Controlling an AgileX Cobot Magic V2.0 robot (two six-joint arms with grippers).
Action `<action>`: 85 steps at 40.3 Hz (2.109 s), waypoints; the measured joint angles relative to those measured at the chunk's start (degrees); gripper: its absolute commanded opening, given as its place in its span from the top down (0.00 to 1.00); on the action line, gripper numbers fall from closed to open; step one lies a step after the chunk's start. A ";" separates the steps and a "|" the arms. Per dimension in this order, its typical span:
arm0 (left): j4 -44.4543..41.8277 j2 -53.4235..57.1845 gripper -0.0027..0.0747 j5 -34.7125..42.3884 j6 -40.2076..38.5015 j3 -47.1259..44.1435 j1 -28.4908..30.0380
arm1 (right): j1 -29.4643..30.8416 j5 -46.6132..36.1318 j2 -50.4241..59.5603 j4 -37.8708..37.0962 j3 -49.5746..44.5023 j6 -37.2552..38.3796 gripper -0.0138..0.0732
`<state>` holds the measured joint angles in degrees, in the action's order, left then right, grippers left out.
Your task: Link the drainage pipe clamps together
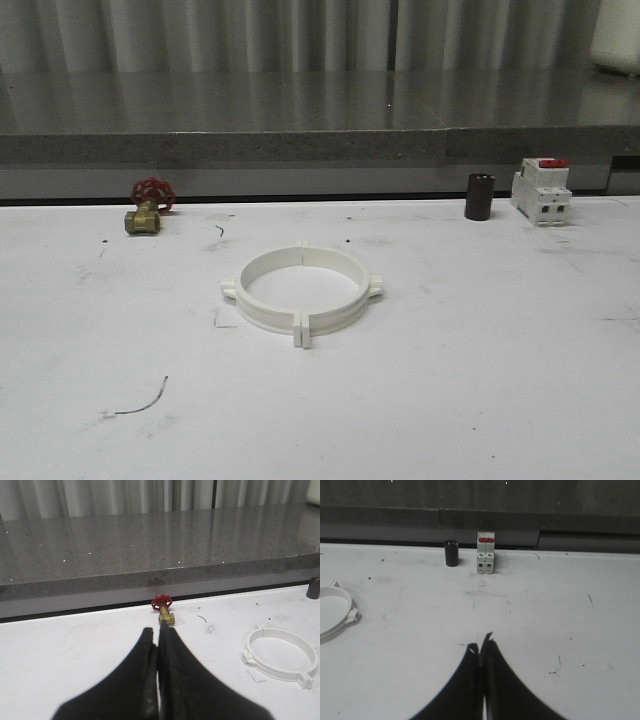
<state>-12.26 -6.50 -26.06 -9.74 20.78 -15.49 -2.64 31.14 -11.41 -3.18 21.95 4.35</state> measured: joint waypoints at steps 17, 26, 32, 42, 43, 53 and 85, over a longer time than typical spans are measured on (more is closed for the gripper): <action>0.00 0.00 0.99 0.00 0.00 0.00 0.00 | 0.00 -2.84 2.39 -1.19 -0.41 -0.53 0.98; 0.00 0.00 0.99 0.00 0.00 0.00 0.00 | 0.00 -2.84 2.39 -1.19 -0.50 -0.53 0.98; 0.00 0.00 0.99 0.00 0.00 0.00 0.00 | 0.00 -2.84 2.39 -1.19 -0.50 -0.53 0.98; 0.00 0.00 0.99 0.00 0.00 0.00 0.00 | 0.00 -2.84 2.39 -1.19 -0.50 -0.64 0.98; 0.00 0.00 0.99 0.00 0.00 0.00 0.00 | 0.00 -2.84 2.39 -1.19 -0.50 -0.64 0.98; 2.65 0.11 0.99 2.57 4.36 -1.06 0.00 | 0.00 -2.84 2.39 -1.19 -0.50 -0.64 0.98; 12.65 6.83 0.99 16.90 17.14 -21.12 14.50 | 0.00 -3.26 2.39 -1.32 -0.63 -0.64 0.98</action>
<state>0.38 0.34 -9.16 7.39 -0.34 -1.00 -2.64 27.89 -9.02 -4.50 21.32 3.71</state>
